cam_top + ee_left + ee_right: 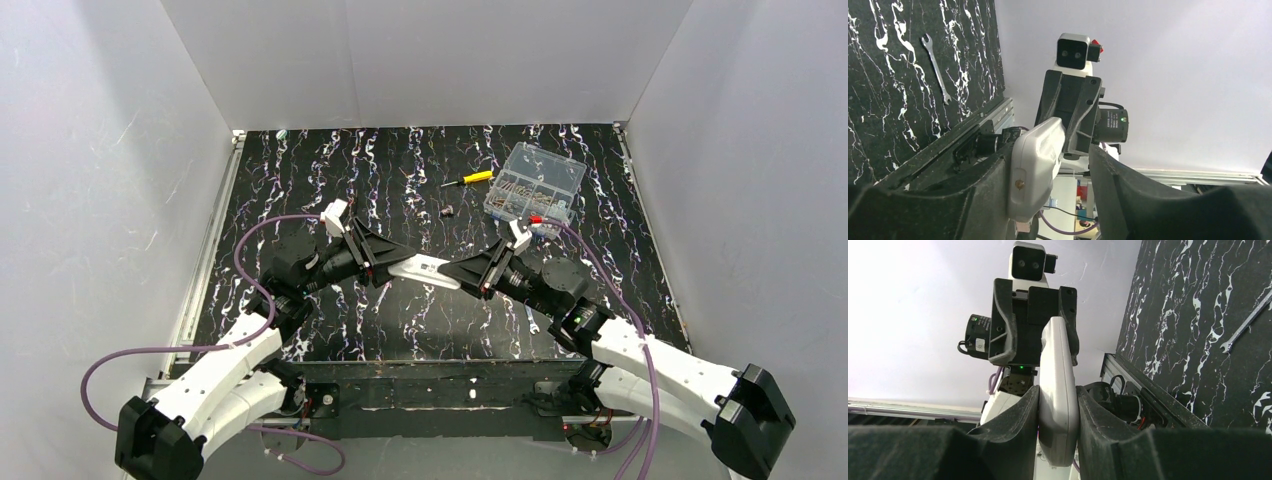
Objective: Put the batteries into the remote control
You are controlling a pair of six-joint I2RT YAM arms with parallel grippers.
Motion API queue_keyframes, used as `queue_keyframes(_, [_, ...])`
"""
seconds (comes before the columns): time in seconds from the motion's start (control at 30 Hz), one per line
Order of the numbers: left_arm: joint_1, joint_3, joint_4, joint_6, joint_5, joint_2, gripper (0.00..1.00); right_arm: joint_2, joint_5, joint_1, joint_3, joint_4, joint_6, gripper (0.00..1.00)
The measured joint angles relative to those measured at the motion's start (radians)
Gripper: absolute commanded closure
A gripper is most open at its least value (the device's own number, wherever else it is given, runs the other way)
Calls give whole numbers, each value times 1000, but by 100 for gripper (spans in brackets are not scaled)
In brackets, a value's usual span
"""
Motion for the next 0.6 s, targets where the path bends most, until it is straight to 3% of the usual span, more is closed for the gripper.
queue_keyframes(0.17, [0, 0, -9, 1, -4, 0, 33, -3, 3, 0, -23, 10, 0, 99])
queue_keyframes(0.37, [0, 0, -14, 8, -6, 0, 2, -6, 7, 0, -23, 10, -3, 99])
queue_keyframes(0.6, [0, 0, -138, 58, -11, -39, 2, -35, 39, -5, -24, 9, -24, 99])
